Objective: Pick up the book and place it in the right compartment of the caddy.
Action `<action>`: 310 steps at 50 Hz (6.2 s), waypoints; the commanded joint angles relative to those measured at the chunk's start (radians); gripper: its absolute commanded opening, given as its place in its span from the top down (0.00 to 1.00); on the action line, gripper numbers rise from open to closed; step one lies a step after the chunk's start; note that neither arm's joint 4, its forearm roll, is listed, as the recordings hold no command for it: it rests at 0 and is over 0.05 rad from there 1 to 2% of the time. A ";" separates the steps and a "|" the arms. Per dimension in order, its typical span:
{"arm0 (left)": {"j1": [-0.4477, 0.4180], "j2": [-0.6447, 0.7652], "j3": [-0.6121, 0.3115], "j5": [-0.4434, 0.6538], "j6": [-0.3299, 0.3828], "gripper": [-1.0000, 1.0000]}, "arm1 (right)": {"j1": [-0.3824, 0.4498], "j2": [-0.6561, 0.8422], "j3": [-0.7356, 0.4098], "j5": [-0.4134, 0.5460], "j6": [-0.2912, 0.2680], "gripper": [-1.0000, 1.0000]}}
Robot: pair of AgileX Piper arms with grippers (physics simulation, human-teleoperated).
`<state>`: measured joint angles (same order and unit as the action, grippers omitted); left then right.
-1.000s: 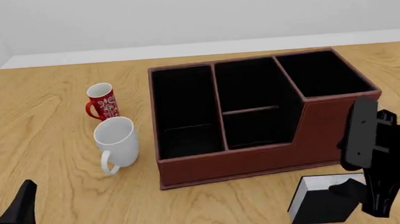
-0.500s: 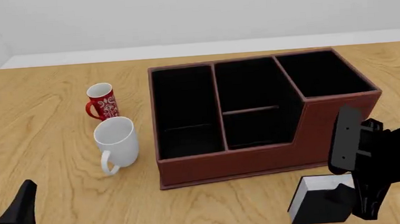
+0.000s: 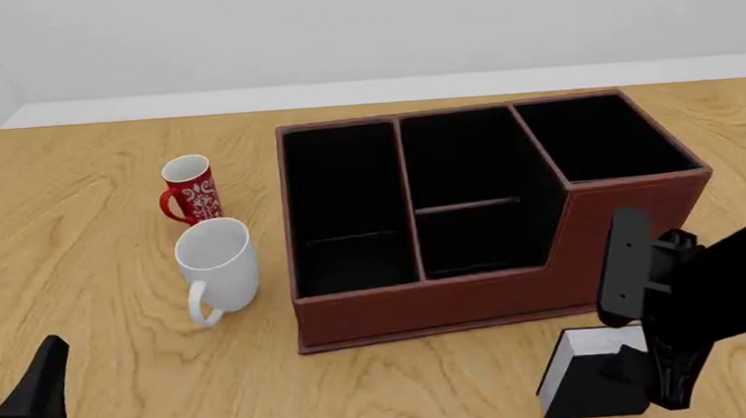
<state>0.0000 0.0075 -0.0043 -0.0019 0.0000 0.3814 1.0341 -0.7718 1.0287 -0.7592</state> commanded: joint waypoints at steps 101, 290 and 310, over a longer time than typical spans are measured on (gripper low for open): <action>0.000 0.000 0.000 0.000 0.000 0.00 | 0.395 -0.050 -0.282 0.191 0.381 1.00; 0.000 0.000 0.000 0.000 0.000 0.00 | -0.287 0.397 -0.981 0.191 0.335 1.00; 0.000 0.000 0.000 0.000 0.000 0.00 | -0.270 0.422 -0.991 0.191 0.357 1.00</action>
<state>0.0000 0.0075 -0.0043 -0.0019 0.0000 0.1000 1.4491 -1.7485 1.2200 -0.4379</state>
